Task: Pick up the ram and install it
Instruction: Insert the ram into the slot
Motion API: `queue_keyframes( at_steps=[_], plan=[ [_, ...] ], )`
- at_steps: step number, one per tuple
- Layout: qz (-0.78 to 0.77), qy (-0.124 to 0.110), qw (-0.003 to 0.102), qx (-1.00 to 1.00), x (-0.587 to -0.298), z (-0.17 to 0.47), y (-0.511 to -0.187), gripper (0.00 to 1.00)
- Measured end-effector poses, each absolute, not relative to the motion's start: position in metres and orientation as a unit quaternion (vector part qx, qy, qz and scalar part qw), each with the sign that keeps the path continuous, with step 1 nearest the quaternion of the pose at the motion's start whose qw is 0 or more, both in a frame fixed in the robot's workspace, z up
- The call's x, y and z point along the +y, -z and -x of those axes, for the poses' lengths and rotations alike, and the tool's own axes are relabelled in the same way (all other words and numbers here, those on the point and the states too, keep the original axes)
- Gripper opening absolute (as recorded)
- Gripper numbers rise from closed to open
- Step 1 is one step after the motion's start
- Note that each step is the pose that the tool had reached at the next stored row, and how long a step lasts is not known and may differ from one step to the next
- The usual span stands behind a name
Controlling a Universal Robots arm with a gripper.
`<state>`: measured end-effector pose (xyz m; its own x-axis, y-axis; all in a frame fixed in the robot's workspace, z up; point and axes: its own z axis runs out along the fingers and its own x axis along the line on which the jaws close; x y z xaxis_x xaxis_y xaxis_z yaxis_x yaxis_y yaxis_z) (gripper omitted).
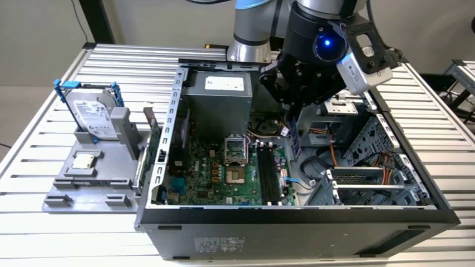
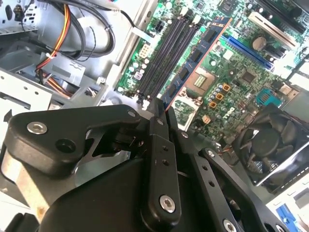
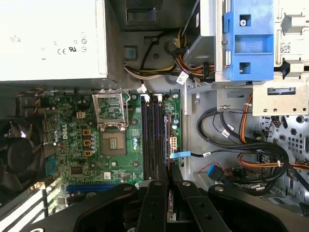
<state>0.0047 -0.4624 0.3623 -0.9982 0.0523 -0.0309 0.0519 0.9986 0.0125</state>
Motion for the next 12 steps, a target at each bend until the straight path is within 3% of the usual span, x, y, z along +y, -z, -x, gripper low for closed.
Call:
queue_keyframes(
  at_steps=[12],
  plan=[
    [-0.024, -0.006, 0.016, 1.000, -0.4618, -0.0047, -0.3579, 0.00]
  ],
)
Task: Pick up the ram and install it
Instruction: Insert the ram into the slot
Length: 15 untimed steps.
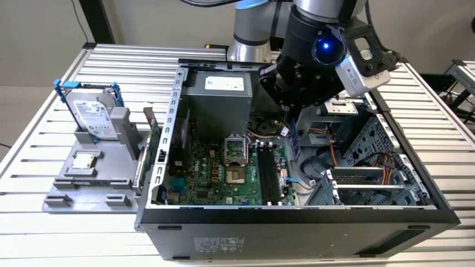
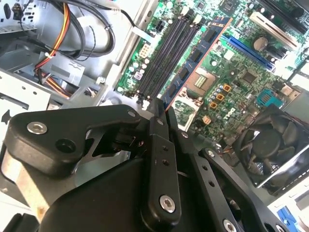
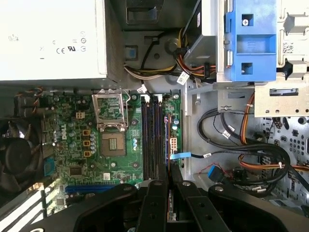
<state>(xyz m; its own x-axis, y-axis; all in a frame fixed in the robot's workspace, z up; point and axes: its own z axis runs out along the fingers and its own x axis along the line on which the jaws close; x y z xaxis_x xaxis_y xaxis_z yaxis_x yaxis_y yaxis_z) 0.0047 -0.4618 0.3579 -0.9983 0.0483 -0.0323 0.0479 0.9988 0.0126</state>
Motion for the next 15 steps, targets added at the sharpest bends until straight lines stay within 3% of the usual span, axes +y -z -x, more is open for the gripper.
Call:
queue_keyframes(
  at_steps=[15],
  plan=[
    [-0.022, -0.006, 0.019, 1.000, -0.462, -0.014, -0.337, 0.00]
  ],
)
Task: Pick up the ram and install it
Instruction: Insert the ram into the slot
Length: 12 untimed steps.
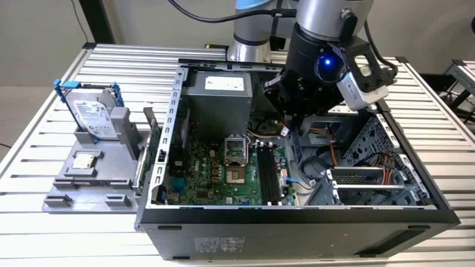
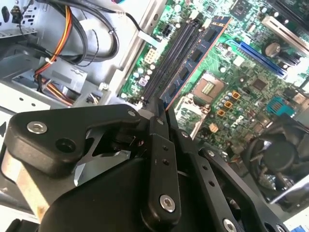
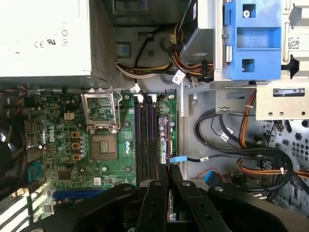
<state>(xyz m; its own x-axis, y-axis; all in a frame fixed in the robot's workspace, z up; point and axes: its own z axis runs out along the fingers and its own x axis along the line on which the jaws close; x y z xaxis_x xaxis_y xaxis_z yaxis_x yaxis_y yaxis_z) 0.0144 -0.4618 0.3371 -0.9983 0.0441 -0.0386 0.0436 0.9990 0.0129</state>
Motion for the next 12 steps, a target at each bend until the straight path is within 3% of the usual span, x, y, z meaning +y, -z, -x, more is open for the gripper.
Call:
queue_keyframes(
  at_steps=[12],
  plan=[
    [-0.022, -0.006, 0.019, 1.000, -0.462, -0.030, -0.317, 0.00]
  ],
)
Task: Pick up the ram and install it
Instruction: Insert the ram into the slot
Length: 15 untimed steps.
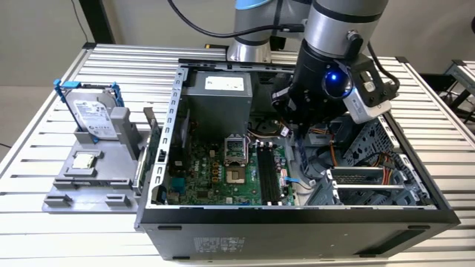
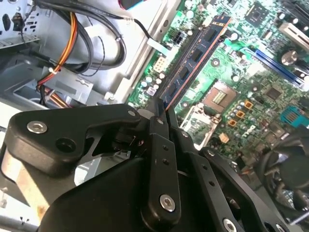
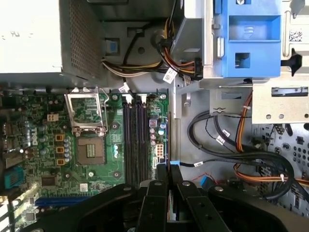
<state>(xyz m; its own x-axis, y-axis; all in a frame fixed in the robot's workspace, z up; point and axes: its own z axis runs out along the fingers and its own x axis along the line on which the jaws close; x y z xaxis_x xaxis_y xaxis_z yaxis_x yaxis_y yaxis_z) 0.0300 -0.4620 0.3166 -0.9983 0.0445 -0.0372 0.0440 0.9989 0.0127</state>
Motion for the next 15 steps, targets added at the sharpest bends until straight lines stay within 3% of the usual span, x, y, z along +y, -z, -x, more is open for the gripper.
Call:
queue_keyframes(
  at_steps=[15],
  plan=[
    [-0.023, -0.006, 0.018, 1.000, -0.462, -0.038, -0.300, 0.00]
  ],
)
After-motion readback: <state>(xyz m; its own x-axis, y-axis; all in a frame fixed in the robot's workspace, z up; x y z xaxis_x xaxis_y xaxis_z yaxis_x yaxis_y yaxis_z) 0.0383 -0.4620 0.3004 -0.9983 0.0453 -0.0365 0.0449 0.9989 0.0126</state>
